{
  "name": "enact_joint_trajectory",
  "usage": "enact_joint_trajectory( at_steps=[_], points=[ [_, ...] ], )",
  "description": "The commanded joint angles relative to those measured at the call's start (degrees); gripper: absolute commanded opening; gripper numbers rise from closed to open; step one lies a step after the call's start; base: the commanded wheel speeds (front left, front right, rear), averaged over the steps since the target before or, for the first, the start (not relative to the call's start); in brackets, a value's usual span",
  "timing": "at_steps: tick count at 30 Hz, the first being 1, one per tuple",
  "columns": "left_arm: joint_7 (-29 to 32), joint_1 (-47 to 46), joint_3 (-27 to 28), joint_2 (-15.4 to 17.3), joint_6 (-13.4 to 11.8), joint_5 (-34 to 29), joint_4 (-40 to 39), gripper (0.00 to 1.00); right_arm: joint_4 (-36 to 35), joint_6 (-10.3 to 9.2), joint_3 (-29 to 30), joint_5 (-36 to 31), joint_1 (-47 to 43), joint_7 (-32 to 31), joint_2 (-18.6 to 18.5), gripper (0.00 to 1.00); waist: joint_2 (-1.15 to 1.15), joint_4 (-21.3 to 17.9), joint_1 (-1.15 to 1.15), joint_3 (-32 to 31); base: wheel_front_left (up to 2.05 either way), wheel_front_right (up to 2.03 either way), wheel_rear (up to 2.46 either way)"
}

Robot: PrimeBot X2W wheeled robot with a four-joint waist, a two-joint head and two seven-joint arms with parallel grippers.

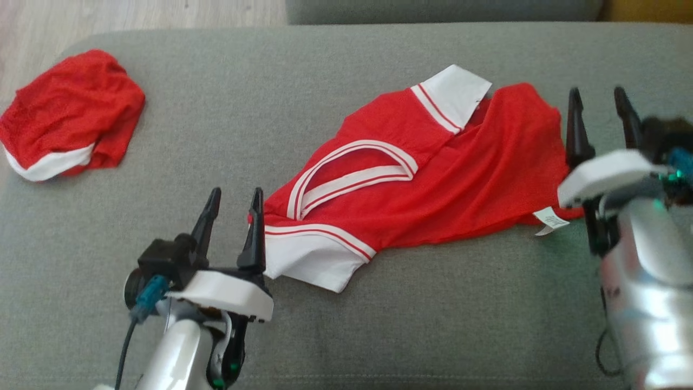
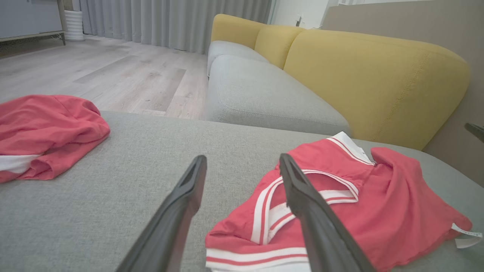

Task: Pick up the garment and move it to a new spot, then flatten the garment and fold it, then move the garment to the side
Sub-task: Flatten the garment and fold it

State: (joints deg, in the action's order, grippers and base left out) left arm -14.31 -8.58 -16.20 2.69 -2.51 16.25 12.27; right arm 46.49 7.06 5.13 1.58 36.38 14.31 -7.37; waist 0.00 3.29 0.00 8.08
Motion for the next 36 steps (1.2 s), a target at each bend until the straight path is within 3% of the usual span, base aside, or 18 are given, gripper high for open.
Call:
enact_joint_trajectory(
  at_steps=[1, 8, 16, 22, 36],
  points=[
    [-0.7, -0.6, 1.8, 0.2, 0.1, 0.4, -1.9, 1.0, -2.8, 0.43, -1.4, 0.3, 0.4, 0.7, 0.9, 1.0, 0.0, -0.3, 0.0, -0.7, 0.0, 0.0, 0.0],
    [-0.7, 0.9, 2.2, 0.2, 0.0, 1.7, -1.7, 1.0, -14.8, 0.43, 0.6, -0.5, -12.3, 0.7, 2.8, 1.0, 0.0, 0.1, 0.0, -2.7, 0.0, 0.0, 0.0],
    [-0.7, 2.7, 3.1, 0.2, 0.2, 2.1, -2.0, 1.0, -20.2, 0.43, 3.0, 1.0, -23.4, 0.0, 4.4, 1.0, 0.0, 0.5, 0.0, -3.9, 0.0, 0.0, 0.0],
    [-0.7, 2.9, 3.3, 0.2, 0.2, 2.0, -2.4, 1.0, -17.3, 0.43, 2.2, 4.1, -25.6, -1.8, 4.5, 1.0, 0.0, 0.3, 0.0, -3.6, 0.0, 0.0, 0.0],
    [-0.7, 1.8, 2.9, 0.2, 0.7, 1.1, -2.2, 1.0, -2.0, 0.43, 0.8, 4.8, -16.9, -0.7, 4.5, 1.0, 0.0, 2.8, 0.0, -1.4, 0.0, 0.0, 0.0]
  ],
)
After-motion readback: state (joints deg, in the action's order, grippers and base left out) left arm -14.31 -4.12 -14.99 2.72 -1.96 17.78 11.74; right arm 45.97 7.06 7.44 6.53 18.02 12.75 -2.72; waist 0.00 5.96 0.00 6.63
